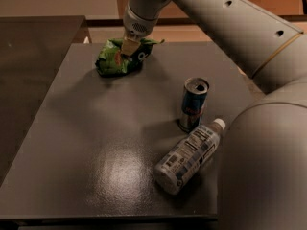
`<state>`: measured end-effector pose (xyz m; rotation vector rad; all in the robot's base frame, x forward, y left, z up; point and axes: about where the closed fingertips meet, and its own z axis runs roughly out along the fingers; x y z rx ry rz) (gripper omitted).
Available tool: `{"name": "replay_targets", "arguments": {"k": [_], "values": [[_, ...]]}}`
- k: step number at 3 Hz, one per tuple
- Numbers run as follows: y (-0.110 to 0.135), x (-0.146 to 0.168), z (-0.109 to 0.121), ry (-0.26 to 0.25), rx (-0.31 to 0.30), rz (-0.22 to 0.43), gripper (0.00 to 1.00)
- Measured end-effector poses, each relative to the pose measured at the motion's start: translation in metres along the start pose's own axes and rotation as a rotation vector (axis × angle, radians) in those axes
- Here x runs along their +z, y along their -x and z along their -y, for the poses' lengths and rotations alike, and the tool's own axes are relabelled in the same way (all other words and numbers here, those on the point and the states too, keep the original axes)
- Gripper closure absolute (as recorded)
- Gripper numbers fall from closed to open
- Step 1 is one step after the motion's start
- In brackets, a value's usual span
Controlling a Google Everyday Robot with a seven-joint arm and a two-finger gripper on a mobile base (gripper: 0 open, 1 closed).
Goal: Move green rice chip bag near redbull can
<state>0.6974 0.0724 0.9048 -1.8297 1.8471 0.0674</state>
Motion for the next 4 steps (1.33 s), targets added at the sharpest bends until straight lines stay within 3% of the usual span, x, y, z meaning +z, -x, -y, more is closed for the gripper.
{"name": "replay_targets", "arguments": {"k": [2, 4], "values": [[-0.038, -0.063, 0.011, -0.075, 0.078, -0.144, 1.00], [-0.080, -0.100, -0.026, -0.055, 0.159, -0.210, 1.00]]}}
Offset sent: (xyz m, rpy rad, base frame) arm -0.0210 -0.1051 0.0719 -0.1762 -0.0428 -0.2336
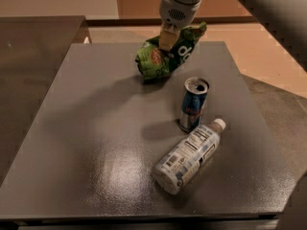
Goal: Move green rice chip bag near redbull can
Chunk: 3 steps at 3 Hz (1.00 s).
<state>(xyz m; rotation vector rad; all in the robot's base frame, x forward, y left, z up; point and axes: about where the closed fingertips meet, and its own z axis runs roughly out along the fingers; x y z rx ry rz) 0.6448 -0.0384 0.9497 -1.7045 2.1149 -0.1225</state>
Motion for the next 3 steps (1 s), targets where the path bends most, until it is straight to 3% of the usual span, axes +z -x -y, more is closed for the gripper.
{"name": "replay_targets", "arguments": {"k": [1, 2, 3], "values": [[-0.021, 0.001, -0.022, 0.036, 0.038, -0.011, 1.00], [-0.029, 0.001, -0.039, 0.067, 0.061, -0.006, 0.83], [-0.030, 0.001, -0.057, 0.104, 0.074, 0.010, 0.59]]}}
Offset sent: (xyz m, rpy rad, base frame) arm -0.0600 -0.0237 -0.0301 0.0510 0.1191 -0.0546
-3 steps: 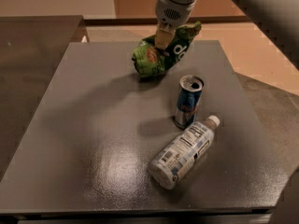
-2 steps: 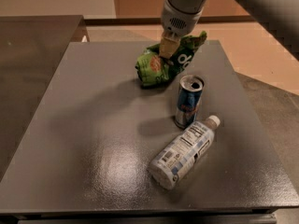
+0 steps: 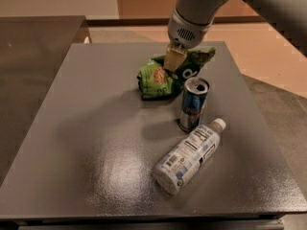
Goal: Move green rice chip bag near redbull can
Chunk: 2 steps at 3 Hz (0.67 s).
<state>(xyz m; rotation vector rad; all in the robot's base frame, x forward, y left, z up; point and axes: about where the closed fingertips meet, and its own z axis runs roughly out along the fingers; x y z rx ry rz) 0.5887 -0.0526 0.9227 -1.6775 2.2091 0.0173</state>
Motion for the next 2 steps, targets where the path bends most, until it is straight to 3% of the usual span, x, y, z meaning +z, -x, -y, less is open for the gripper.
{"name": "replay_targets", "arguments": {"k": [1, 2], "values": [[0.0032, 0.0021, -0.0137, 0.032, -0.007, 0.015, 0.36], [0.0040, 0.0027, -0.0142, 0.033, -0.009, 0.015, 0.12]]}}
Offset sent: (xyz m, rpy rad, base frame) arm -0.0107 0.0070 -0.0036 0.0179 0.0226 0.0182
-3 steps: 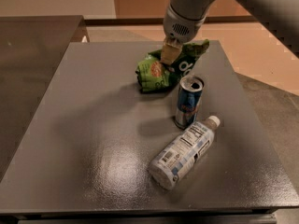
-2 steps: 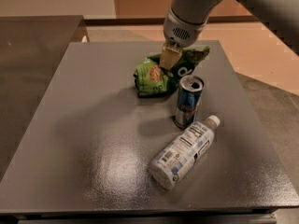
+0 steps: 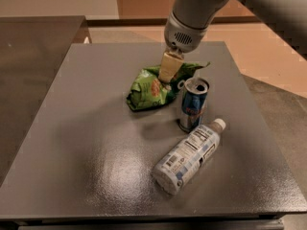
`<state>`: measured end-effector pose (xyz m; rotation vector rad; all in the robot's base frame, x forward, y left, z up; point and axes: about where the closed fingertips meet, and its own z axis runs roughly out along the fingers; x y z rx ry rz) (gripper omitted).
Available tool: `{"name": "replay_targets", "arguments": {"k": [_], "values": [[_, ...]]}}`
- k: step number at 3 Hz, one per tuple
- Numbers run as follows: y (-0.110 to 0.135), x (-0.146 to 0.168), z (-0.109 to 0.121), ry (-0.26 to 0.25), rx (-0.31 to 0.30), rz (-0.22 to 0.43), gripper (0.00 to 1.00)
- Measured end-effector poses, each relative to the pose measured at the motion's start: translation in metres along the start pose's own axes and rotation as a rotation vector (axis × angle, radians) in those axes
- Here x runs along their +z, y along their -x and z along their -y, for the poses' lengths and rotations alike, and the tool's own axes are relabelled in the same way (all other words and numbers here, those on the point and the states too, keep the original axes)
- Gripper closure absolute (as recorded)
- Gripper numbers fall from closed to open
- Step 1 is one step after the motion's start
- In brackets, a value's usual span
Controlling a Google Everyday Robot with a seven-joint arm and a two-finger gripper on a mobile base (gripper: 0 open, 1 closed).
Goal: Move green rice chip bag near redbull can
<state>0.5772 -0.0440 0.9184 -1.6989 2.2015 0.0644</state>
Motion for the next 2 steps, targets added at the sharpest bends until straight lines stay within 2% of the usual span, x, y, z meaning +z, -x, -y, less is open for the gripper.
{"name": "replay_targets", "arguments": {"k": [1, 2], "values": [[0.0007, 0.0005, -0.0005, 0.000, -0.002, 0.000, 0.00], [0.0007, 0.0006, -0.0005, 0.000, -0.002, 0.000, 0.00]]}}
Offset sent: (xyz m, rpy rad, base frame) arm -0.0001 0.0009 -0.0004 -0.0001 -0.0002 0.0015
